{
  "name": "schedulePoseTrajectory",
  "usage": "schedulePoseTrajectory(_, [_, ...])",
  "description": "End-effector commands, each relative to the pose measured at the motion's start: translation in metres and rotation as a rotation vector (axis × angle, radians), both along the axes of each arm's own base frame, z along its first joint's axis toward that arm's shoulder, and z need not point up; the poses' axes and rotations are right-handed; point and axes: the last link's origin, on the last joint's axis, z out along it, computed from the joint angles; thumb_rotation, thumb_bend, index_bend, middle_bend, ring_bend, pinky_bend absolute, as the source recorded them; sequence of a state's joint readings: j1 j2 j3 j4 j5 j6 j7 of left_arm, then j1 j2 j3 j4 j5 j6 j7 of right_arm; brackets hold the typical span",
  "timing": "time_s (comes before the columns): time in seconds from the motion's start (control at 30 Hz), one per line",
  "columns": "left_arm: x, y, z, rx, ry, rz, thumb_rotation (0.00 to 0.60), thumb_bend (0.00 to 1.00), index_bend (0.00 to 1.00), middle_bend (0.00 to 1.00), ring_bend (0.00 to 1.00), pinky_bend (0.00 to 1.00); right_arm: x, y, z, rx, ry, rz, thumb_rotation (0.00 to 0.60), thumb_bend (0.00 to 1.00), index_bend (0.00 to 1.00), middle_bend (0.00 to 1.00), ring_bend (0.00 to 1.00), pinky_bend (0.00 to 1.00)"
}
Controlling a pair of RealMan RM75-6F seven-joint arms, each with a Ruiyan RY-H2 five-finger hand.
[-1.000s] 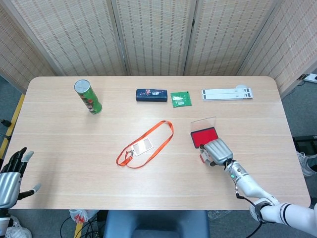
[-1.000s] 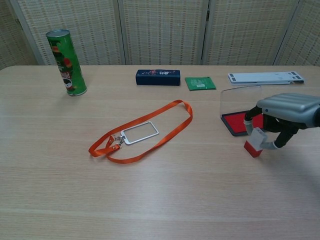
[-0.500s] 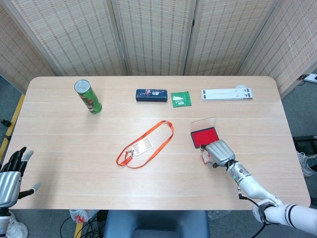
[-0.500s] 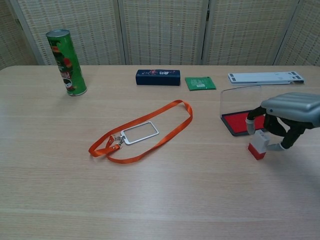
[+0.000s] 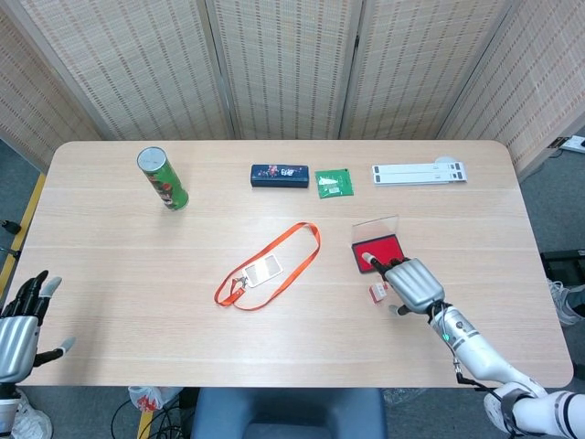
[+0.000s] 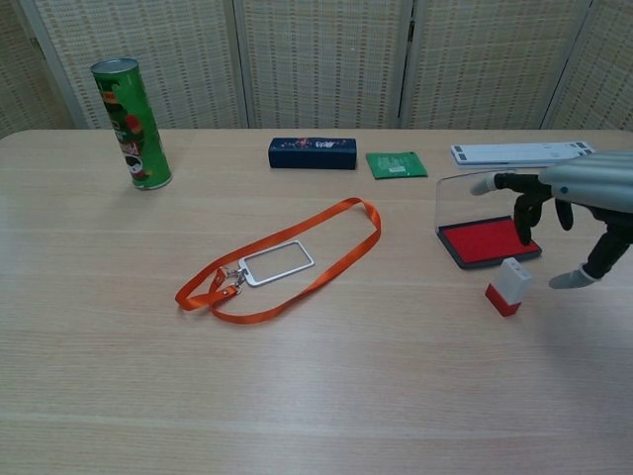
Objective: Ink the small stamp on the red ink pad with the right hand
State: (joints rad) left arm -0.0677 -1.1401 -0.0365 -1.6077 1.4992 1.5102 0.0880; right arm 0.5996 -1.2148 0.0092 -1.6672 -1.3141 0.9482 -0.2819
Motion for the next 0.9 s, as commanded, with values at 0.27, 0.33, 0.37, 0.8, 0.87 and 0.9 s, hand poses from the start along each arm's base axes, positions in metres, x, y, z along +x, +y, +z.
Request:
schedulePoseTrajectory(0.27, [0.008,-0.010,0.004,0.029,-0.010,-0.041,0.600,0.20,0.04,0.00,0.03,0.27,-0.058,0.066,0.057,-0.320,-0.022,0.045,0.600,0.16,0.01,0.08,0.07,0.14])
schedulePoseTrajectory(0.33, [0.009,-0.011,0.004,0.039,-0.001,-0.038,0.600,0.20,0.04,0.00,0.03,0.27,-0.073,0.076,0.064,-0.363,-0.022,0.036,0.600,0.17,0.01,0.05,0.05,0.13])
schedulePoseTrajectory(0.37, [0.011,-0.012,0.003,0.039,-0.003,-0.043,0.600,0.20,0.04,0.00,0.03,0.27,-0.082,0.081,0.068,-0.386,-0.024,0.017,0.600,0.17,0.01,0.05,0.05,0.12])
schedulePoseTrajectory(0.8, [0.014,-0.013,0.001,0.015,-0.018,-0.072,0.600,0.20,0.04,0.00,0.03,0.27,-0.097,0.121,0.093,-0.520,-0.064,-0.058,0.600,0.20,0.00,0.00,0.00,0.00])
schedulePoseTrajectory(0.87, [0.014,-0.011,0.001,0.011,-0.013,-0.074,0.600,0.20,0.04,0.00,0.03,0.27,-0.095,0.123,0.092,-0.518,-0.062,-0.043,0.600,0.20,0.00,0.00,0.00,0.00])
schedulePoseTrajectory(0.9, [0.014,-0.011,0.001,0.009,-0.009,-0.076,0.600,0.20,0.04,0.00,0.03,0.27,-0.095,0.124,0.092,-0.515,-0.057,-0.038,0.600,0.20,0.00,0.00,0.00,0.00])
